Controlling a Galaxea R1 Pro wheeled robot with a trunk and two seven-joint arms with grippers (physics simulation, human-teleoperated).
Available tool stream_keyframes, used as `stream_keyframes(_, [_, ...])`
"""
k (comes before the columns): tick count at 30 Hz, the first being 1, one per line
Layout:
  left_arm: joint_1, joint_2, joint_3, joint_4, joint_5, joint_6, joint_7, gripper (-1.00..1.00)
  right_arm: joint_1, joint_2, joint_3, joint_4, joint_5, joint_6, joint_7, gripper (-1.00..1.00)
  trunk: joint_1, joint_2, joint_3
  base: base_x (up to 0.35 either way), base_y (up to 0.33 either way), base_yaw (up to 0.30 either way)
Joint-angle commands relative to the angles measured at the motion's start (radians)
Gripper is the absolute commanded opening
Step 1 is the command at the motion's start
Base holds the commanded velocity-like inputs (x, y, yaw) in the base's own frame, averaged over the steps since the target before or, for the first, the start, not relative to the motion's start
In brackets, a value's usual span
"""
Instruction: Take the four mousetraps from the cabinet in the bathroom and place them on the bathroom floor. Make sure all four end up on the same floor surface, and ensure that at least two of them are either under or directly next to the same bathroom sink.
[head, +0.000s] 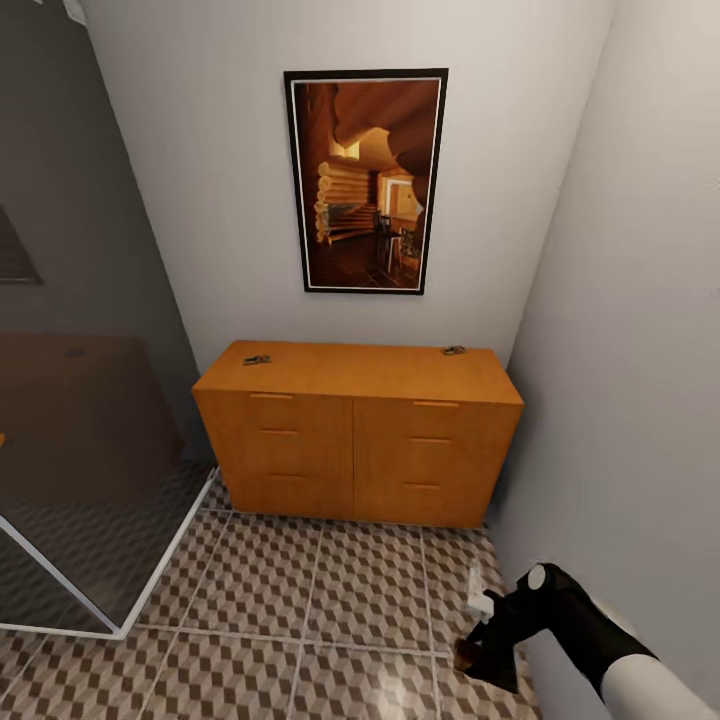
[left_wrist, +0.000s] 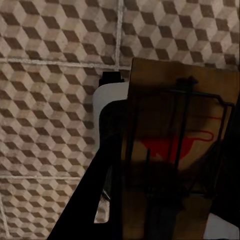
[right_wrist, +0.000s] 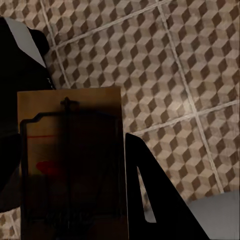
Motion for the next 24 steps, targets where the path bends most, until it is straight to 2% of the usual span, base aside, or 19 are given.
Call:
stream_keyframes(1, [0.003,0.001,-0.003,0.005,0.001,-0.005,0.01,-1.0,0.003,0.012,0.003,0.035,-0.006,0.014,-0.037,-1.0,0.001,-0.002,-0.002,-0.001,0.0,0.0])
stream_keyframes(3, [0.009,0.001,-0.003,0.015,0.001,-0.009,0.01,-1.0,0.006,0.04,0.003,0.13,-0.007,0.009,-0.142,-1.0,0.001,-0.002,-0.002,0.0,0.0,0.0])
stream_keyframes(4, [0.011,0.001,-0.003,0.023,0.0,-0.01,0.01,-1.0,0.007,0.068,0.003,0.214,-0.007,-0.004,-0.238,-1.0,0.001,-0.002,-0.002,0.0,0.0,0.0])
stream_keyframes(5, [0.011,0.001,-0.003,0.027,0.0,-0.011,0.01,-1.0,0.008,0.077,0.003,0.243,-0.007,-0.012,-0.272,-1.0,0.001,-0.002,-0.002,0.0,0.0,0.0])
stream_keyframes(6, [0.012,0.001,-0.003,0.041,-0.001,-0.011,0.01,-1.0,0.008,0.102,0.003,0.33,-0.009,-0.05,-0.377,-1.0,0.001,-0.002,-0.002,0.0,0.0,0.0])
stream_keyframes(7, [0.013,0.001,-0.003,0.048,-0.001,-0.011,0.01,-1.0,0.008,0.114,0.003,0.388,-0.01,-0.085,-0.445,-1.0,0.001,-0.002,-0.002,0.0,0.0,0.0])
stream_keyframes(8, [0.013,0.001,-0.003,0.054,0.0,-0.012,0.01,-1.0,0.008,0.124,0.003,0.444,-0.01,-0.122,-0.509,-1.0,0.001,-0.002,-0.002,0.0,0.0,0.0])
stream_keyframes(9, [0.013,0.001,-0.003,0.056,0.0,-0.012,0.009,-1.0,0.009,0.128,0.003,0.471,-0.01,-0.14,-0.538,-1.0,0.001,-0.002,-0.002,0.0,0.0,0.0])
stream_keyframes(12, [0.013,0.001,-0.003,0.062,-0.002,-0.012,0.009,-1.0,0.015,0.148,0.002,0.626,-0.009,-0.235,-0.691,-1.0,0.001,-0.002,-0.002,0.0,0.0,0.054])
stream_keyframes(15, [0.013,0.001,-0.003,0.063,-0.006,-0.011,0.006,-1.0,0.055,0.153,0.001,0.671,-0.011,-0.274,-0.751,-1.0,0.001,-0.002,-0.002,0.0,0.0,0.22])
stream_keyframes(20, [0.013,0.0,-0.003,0.071,-0.011,-0.01,0.007,-1.0,0.121,0.162,-0.001,0.684,-0.012,-0.339,-0.857,-1.0,0.001,-0.002,-0.002,0.0,0.0,0.276])
stream_keyframes(24, [0.013,0.001,-0.003,0.068,-0.01,-0.011,0.003,-1.0,0.159,0.17,-0.001,0.688,-0.011,-0.453,-0.909,-1.0,0.001,-0.002,-0.002,0.0,0.0,0.286])
